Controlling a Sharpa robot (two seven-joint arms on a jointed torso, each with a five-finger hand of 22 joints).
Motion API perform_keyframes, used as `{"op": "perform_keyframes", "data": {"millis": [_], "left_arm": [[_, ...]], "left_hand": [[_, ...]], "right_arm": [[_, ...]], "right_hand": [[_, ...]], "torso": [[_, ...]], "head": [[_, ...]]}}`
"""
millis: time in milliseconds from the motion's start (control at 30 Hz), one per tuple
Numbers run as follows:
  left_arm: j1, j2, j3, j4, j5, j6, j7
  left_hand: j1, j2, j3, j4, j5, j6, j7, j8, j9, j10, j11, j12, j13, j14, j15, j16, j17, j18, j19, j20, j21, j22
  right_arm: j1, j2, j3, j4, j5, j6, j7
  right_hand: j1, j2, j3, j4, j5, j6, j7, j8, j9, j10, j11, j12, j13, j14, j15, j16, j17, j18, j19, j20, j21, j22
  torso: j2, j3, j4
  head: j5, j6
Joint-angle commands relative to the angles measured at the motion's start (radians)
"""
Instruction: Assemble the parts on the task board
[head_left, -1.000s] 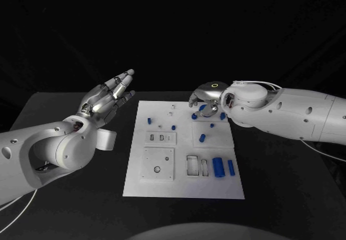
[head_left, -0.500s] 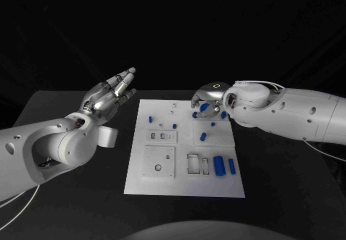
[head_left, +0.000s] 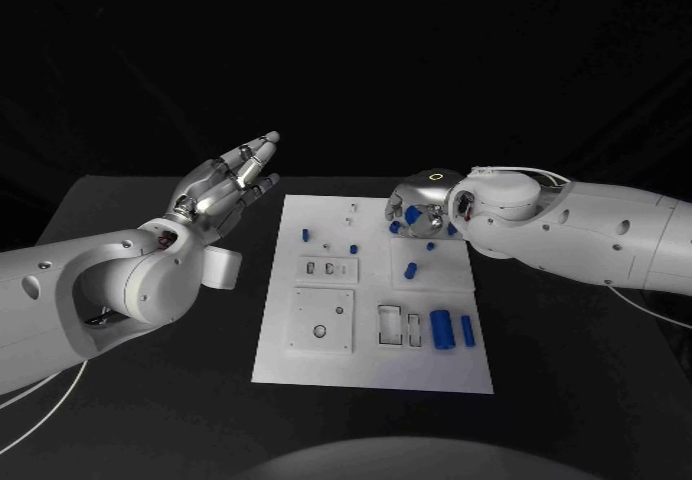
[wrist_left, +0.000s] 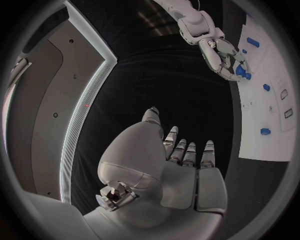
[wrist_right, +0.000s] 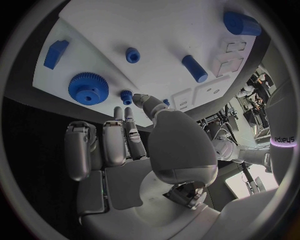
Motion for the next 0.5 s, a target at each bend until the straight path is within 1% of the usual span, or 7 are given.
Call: {"op": "perform_keyframes", "data": {"millis": [33, 200, 500], "left_arm": [[0.001, 0.001, 0.001, 0.002, -0.007, 0.018, 0.003], [0.001, 0.003, 0.001, 0.001, -0.007, 0.019, 0.002], [0.001, 0.004, 0.001, 0.0, -0.007, 0.02, 0.0]], "left_hand": [[0.006, 0.005, -0.002, 0.003, 0.005, 0.008, 0.001, 0.006, 0.002, -0.002, 0.008, 0.006, 0.001, -0.001, 0.007, -0.002, 0.0, 0.007, 0.002, 0.008, 0.006, 0.001], [0.008, 0.006, -0.001, 0.003, 0.007, 0.012, 0.003, 0.007, 0.002, 0.0, 0.011, 0.006, 0.001, -0.001, 0.009, -0.001, 0.0, 0.007, 0.002, 0.009, 0.007, 0.001], [0.011, 0.008, 0.0, 0.002, 0.011, 0.021, 0.008, 0.01, 0.003, 0.004, 0.016, 0.007, 0.002, 0.0, 0.013, -0.001, 0.001, 0.007, 0.002, 0.011, 0.007, 0.002]], "right_arm": [[-0.004, 0.001, 0.0, -0.004, -0.019, 0.0, 0.006], [-0.01, 0.002, 0.0, -0.01, -0.018, -0.02, 0.016], [-0.016, 0.006, -0.001, -0.019, -0.017, -0.034, 0.025]], "right_hand": [[0.013, 0.0, 0.006, 0.001, -0.015, -0.001, -0.007, -0.007, 0.003, 0.006, 0.006, -0.007, -0.001, -0.009, 0.0, -0.006, -0.002, 0.003, -0.008, 0.0, -0.004, 0.111], [0.015, 0.002, 0.008, 0.001, -0.032, -0.002, -0.005, -0.01, 0.008, 0.015, 0.005, -0.008, 0.002, -0.012, 0.0, -0.008, -0.006, 0.003, -0.009, 0.001, -0.006, 0.111], [0.027, 0.011, 0.017, -0.003, -0.027, 0.01, -0.005, -0.004, 0.018, 0.028, 0.002, -0.006, 0.005, -0.023, -0.002, -0.017, -0.028, 0.006, -0.019, 0.0, -0.014, 0.103]], "torso": [[-0.001, 0.0, -0.0009], [-0.001, 0.0005, -0.0015], [-0.002, 0.001, -0.0015]], "head": [[0.0, -0.004], [0.003, -0.007], [0.001, -0.01]]}}
